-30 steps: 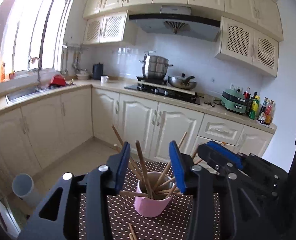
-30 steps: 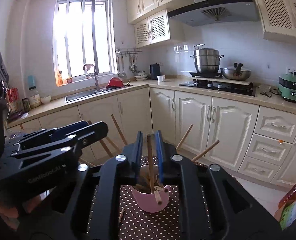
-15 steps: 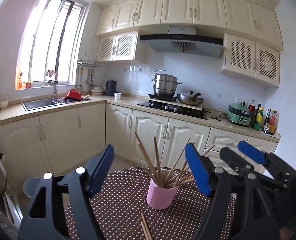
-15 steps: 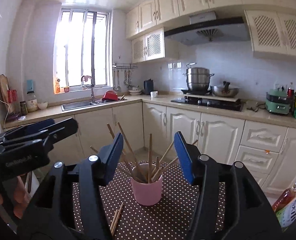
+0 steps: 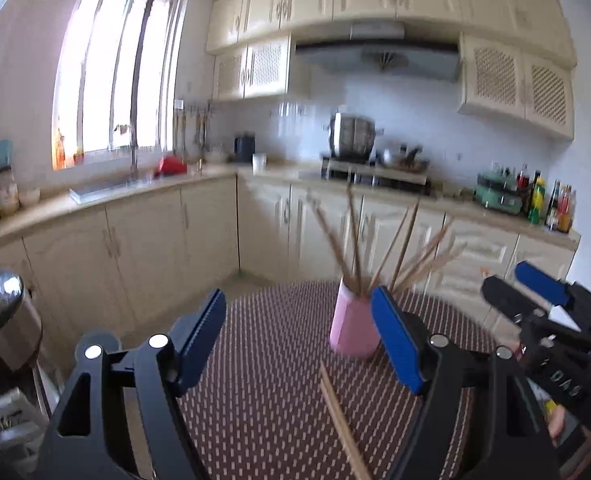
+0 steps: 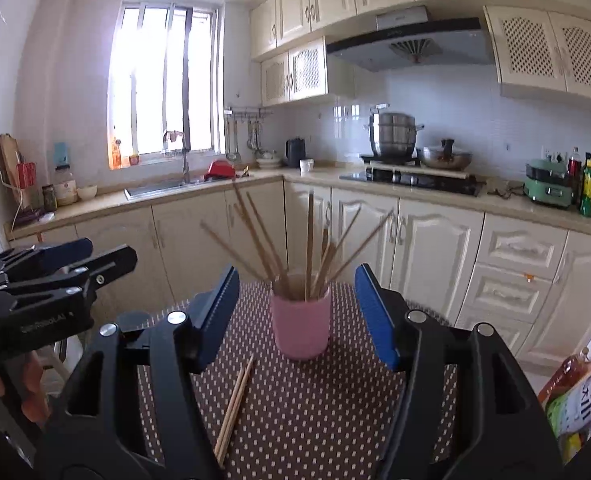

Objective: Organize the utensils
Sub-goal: 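Move both open tools back down to the last chopsticks on the table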

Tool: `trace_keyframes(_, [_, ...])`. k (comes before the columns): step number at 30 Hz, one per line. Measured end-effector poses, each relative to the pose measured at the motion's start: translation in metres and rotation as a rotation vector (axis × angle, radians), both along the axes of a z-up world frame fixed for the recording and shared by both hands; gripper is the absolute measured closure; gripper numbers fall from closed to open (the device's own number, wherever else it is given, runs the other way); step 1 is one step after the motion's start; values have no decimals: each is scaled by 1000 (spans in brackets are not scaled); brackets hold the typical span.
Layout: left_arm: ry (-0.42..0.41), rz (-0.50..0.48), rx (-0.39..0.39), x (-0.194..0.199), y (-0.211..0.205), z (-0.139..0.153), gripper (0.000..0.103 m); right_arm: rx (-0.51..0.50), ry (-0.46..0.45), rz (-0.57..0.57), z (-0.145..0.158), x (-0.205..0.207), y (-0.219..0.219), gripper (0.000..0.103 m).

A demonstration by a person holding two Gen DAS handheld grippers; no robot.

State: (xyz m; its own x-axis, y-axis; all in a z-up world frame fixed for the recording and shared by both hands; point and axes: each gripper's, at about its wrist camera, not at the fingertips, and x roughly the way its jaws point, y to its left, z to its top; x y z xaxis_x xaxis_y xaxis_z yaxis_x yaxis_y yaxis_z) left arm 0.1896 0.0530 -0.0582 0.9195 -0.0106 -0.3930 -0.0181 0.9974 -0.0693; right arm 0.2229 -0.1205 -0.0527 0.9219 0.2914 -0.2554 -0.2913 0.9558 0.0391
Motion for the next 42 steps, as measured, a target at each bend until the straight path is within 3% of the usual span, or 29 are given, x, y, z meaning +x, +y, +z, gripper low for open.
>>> trace_keyframes(5, [204, -32, -108, 25, 14, -51, 29, -21, 94, 5, -37, 5, 3, 43])
trace_keyframes(9, [344, -36, -89, 41, 10, -93, 29, -22, 192, 8, -69, 15, 3, 43])
trace_keyframes(14, [442, -30, -57, 53, -2, -129, 29, -25, 281, 10, -99, 23, 2, 43])
trace_keyframes(22, [538, -16, 10, 67, -16, -162, 29, -16, 344, 19, -122, 27, 1, 42])
trace_keyframes(29, [540, -16, 67, 73, -31, -165, 29, 21, 360, 25, -125, 33, -9, 40])
trace_keyframes(36, [545, -16, 71, 80, -40, -166, 29, 40, 374, 29, -125, 34, -11, 39])
trace_keyframes(40, [539, -32, 8, 79, -39, -161, 29, 54, 381, 28, -126, 36, -14, 38])
trace_keyframes(42, [545, -39, 15, 82, -41, -162, 29, 57, 385, 27, -127, 36, -15, 38])
